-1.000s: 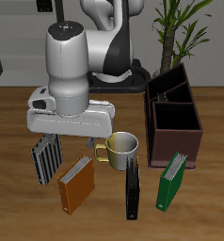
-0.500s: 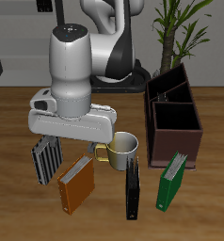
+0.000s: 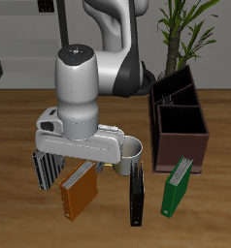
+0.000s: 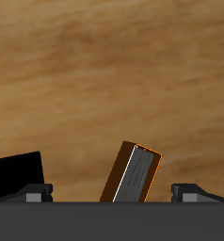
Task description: Place the yellow book into the left desk caddy's front compartment and place the orange book into the left desk caddy's left compartment and place the black book into the left desk caddy's back compartment
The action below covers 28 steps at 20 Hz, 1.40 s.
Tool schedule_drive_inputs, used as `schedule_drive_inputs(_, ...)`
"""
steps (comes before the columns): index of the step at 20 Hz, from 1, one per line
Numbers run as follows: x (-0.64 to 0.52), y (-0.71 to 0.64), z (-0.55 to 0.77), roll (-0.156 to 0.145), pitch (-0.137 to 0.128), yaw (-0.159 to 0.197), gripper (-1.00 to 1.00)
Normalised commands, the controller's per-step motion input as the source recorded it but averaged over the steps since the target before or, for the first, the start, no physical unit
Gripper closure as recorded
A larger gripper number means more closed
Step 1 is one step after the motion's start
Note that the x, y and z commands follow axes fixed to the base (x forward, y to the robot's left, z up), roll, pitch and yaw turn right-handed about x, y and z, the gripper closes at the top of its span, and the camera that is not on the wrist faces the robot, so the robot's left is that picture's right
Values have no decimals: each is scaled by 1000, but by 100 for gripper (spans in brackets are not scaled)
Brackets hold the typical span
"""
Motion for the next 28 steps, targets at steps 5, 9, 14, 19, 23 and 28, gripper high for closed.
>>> schedule_drive_inputs(5,-13,-137,-282,-12,14,-22,-100)
schedule_drive_inputs(9,-122,-116,-190,-5,14,-36,-100)
schedule_drive_inputs(14,-32,-70,-394,-1,39,-54,-100)
schedule_drive_inputs(19,21,16,-323,18,32,-8,100)
schedule_drive_inputs(23,-11,-16,-60,-9,4,-17,100)
schedule_drive_inputs(28,-83,-15,82,-12,-3,2,100)
